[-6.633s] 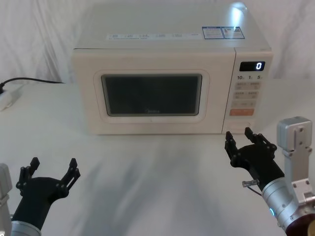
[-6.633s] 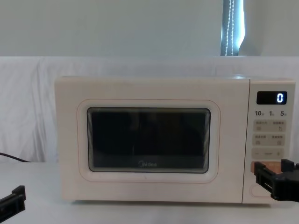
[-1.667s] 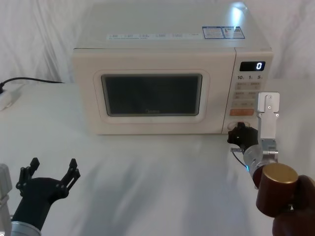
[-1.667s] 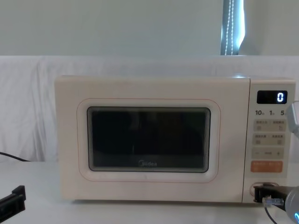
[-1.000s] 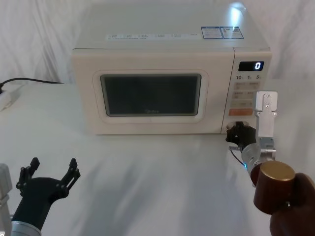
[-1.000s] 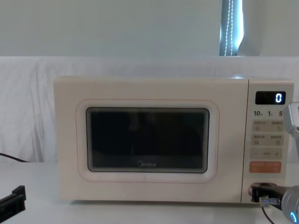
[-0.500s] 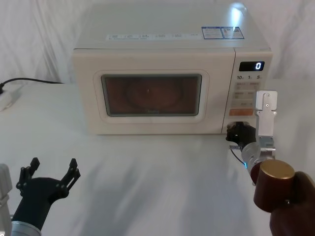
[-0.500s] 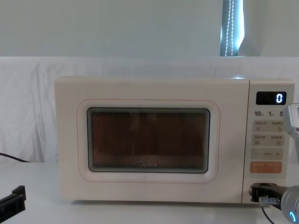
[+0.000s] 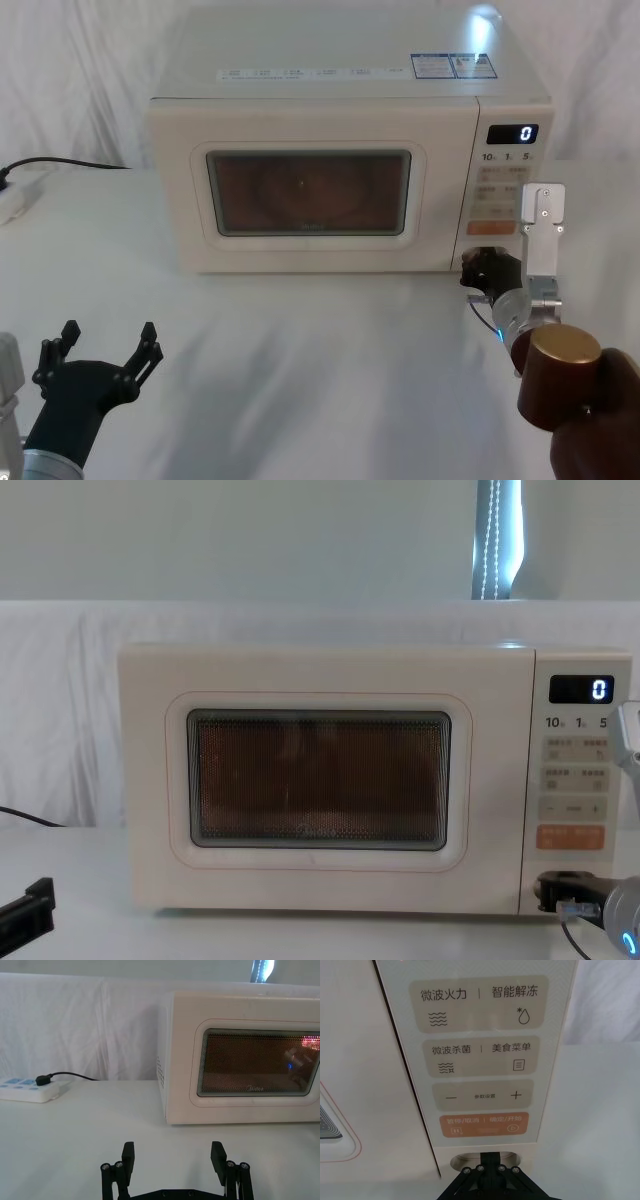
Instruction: Press the button to open the microwave door with one hand; close the microwave door with the other hand.
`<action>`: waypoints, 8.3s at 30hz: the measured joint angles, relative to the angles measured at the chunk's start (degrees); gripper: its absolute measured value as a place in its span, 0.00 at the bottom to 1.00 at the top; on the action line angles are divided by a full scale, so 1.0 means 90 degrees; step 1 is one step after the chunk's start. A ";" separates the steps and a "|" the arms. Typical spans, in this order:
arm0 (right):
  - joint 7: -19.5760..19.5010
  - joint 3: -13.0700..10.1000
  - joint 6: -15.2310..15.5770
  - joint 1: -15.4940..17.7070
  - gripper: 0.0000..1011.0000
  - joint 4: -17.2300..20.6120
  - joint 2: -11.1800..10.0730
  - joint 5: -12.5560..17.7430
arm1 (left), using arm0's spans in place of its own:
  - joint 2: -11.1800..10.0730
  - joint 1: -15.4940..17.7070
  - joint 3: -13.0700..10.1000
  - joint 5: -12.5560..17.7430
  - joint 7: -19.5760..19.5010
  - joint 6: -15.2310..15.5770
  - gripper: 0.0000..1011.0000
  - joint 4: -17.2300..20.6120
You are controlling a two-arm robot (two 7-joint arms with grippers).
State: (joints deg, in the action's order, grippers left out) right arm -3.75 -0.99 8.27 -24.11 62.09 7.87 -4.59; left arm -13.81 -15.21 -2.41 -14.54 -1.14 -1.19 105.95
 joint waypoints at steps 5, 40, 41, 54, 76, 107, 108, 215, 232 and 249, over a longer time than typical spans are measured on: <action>0.0010 -0.0009 0.0015 0.0002 0.00 0.0025 -0.0012 0.0020 | 0.0000 0.0000 0.0000 0.0000 0.0000 0.0000 0.99 0.0000; 0.0566 0.0111 0.0559 0.0446 0.00 0.0841 -0.0259 0.0175 | 0.0000 0.0000 0.0000 0.0000 0.0000 0.0000 0.99 0.0000; 0.0593 0.0121 0.0593 0.0475 0.00 0.0896 -0.0274 0.0185 | 0.0000 0.0000 0.0000 0.0000 0.0000 0.0000 0.99 0.0000; 0.1053 0.0413 0.0841 0.1052 0.00 0.1876 -0.0529 0.0352 | 0.0000 0.0000 0.0000 0.0000 0.0000 0.0000 0.99 0.0000; 0.1585 0.0932 0.0441 0.2180 0.58 0.3542 -0.1321 0.0602 | 0.0000 0.0000 0.0000 0.0000 0.0000 0.0000 0.99 0.0000; 0.0767 0.0039 -0.0411 0.2712 0.99 0.3411 -0.1330 0.0813 | 0.0000 0.0000 0.0000 0.0000 -0.0001 0.0000 0.99 0.0000; 0.0767 0.0032 -0.0414 0.2715 0.99 0.3404 -0.1326 0.0814 | 0.0000 0.0000 0.0000 0.0000 0.0000 0.0000 0.99 0.0000; 0.0770 0.0027 -0.0408 0.2713 0.99 0.3389 -0.1318 0.0811 | -0.2198 -0.0575 0.1025 -0.3652 -0.2812 0.1534 0.00 0.1448; 0.0770 0.0027 -0.0408 0.2713 0.99 0.3389 -0.1318 0.0811 | -0.2416 0.0434 0.0063 -0.3349 -0.2540 0.1495 0.00 0.0985; 0.0770 0.0027 -0.0408 0.2713 0.99 0.3389 -0.1318 0.0811 | -0.2204 0.1411 -0.0895 -0.3139 -0.2201 0.1301 0.00 0.0598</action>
State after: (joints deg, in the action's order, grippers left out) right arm 3.17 -0.75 4.60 0.31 92.60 -3.99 2.71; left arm -33.64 -2.51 -10.47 -42.79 -20.95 10.52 111.34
